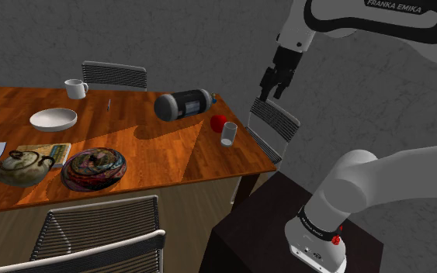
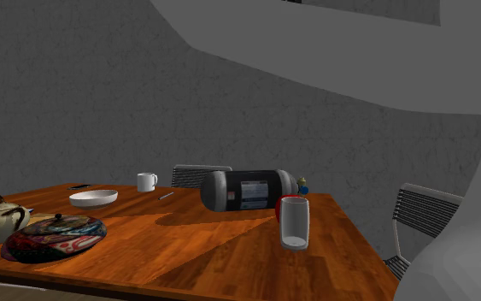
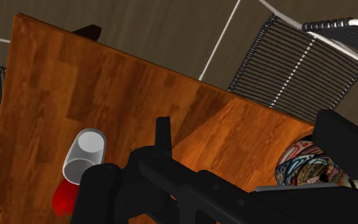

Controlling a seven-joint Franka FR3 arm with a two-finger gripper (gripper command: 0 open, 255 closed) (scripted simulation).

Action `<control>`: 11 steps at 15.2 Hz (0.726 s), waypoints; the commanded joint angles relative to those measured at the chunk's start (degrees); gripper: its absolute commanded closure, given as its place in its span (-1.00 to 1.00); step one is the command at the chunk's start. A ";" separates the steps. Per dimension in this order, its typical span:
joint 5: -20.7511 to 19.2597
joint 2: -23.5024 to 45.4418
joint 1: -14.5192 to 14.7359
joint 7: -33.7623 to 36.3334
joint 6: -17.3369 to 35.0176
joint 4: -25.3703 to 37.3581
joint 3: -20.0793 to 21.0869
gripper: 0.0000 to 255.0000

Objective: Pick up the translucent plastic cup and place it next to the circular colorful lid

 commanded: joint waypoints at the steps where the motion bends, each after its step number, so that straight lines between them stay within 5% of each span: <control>1: 0.00 0.00 0.00 0.00 0.00 0.00 0.00 -1.00; 11: -2.90 14.31 -1.16 -8.08 17.00 -3.27 -5.10 -1.00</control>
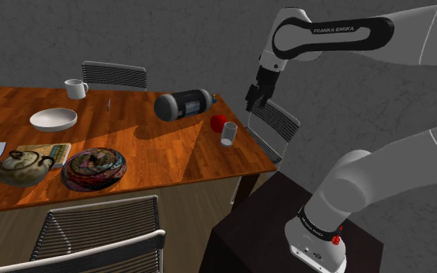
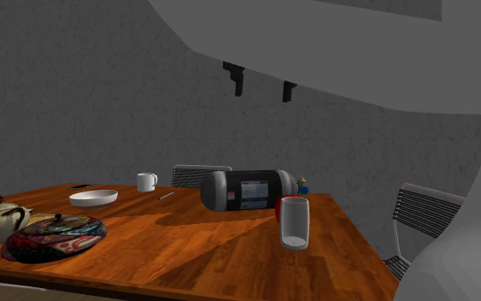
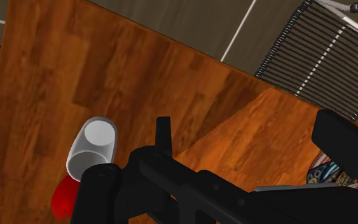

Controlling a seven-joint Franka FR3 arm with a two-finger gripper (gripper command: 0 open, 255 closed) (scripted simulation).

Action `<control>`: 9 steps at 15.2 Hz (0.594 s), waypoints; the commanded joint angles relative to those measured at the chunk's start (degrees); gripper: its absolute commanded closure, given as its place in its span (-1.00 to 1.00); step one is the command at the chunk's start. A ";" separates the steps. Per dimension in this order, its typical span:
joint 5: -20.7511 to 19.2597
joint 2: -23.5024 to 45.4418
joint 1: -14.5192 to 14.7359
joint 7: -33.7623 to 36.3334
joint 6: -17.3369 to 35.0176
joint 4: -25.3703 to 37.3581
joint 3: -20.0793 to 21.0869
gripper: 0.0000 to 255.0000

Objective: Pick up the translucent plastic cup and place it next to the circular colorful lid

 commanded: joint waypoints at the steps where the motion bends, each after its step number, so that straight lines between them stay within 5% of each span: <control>1: -0.35 3.60 -0.18 -1.73 3.51 0.08 -1.06 -1.00; 9: 0.25 19.47 -0.64 -8.41 15.14 3.91 -4.65 -1.00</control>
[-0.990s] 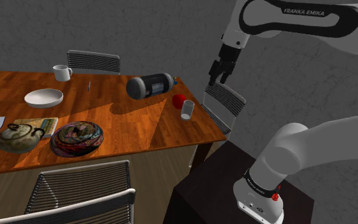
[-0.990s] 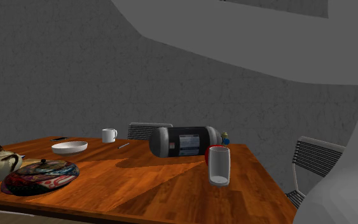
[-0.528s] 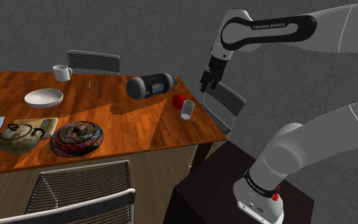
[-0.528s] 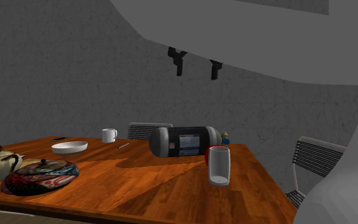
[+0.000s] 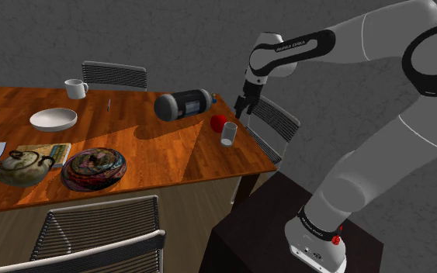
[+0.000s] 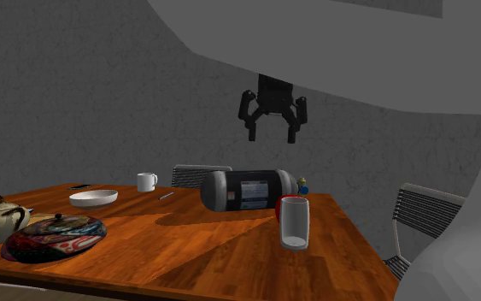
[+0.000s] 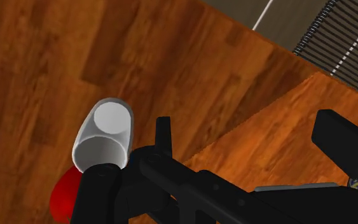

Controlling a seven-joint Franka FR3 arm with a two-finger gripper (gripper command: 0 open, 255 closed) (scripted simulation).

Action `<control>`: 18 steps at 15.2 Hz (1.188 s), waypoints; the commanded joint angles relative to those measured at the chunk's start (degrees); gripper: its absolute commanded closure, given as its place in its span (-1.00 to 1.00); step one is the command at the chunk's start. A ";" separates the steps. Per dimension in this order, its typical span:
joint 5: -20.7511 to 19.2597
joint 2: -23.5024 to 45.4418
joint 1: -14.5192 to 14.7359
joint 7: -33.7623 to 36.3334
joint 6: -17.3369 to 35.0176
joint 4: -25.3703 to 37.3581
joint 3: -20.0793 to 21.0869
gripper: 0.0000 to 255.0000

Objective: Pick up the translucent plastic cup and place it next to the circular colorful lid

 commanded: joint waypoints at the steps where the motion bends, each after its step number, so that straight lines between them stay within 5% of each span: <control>1: 0.45 4.21 -0.28 -2.15 3.15 0.97 -1.00 -1.00; 18: 8.13 38.50 -4.61 -14.92 14.75 22.46 -1.57 -1.00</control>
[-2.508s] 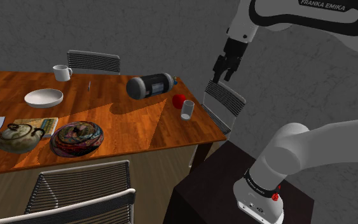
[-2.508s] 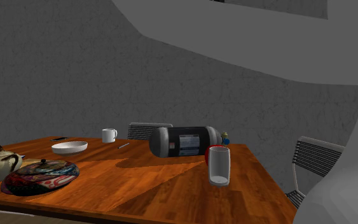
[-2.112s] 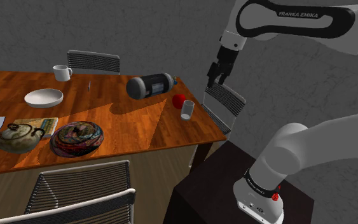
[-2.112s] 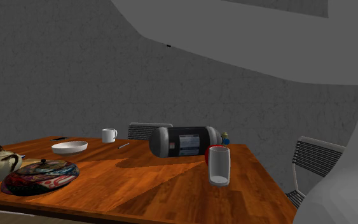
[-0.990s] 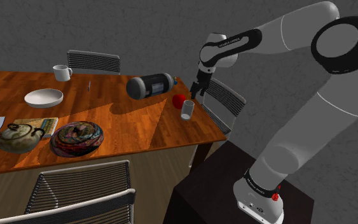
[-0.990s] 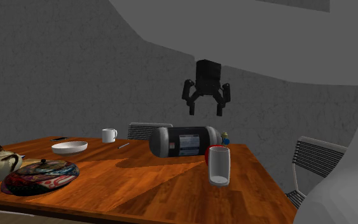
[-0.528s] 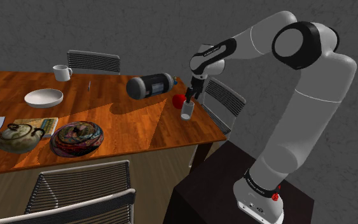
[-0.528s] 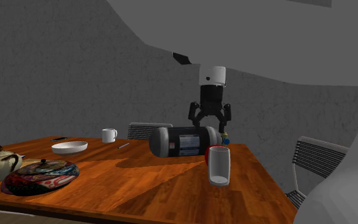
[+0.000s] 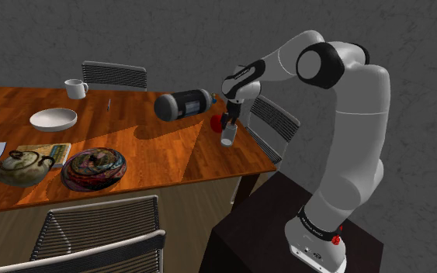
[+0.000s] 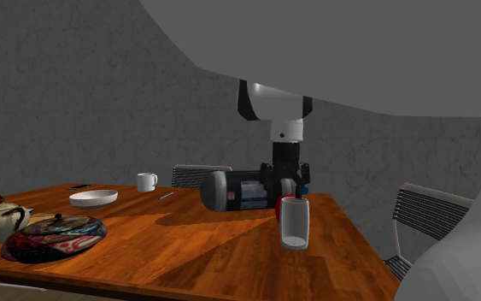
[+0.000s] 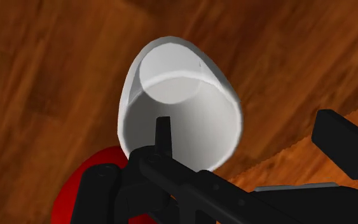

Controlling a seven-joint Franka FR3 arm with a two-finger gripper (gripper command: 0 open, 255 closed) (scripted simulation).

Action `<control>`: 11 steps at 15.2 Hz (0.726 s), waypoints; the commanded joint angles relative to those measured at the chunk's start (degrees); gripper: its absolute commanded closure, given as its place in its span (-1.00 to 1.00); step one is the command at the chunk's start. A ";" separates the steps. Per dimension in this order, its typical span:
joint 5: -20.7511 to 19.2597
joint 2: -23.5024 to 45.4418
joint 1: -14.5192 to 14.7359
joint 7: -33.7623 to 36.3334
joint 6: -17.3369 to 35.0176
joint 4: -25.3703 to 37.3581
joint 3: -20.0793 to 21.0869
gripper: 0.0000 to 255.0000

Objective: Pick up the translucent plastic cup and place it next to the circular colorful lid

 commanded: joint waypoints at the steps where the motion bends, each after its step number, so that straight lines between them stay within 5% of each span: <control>1: 0.41 1.42 -0.22 -0.37 1.23 0.21 0.24 -1.00; 11: 1.19 3.89 -0.52 -0.88 3.84 0.02 0.75 -1.00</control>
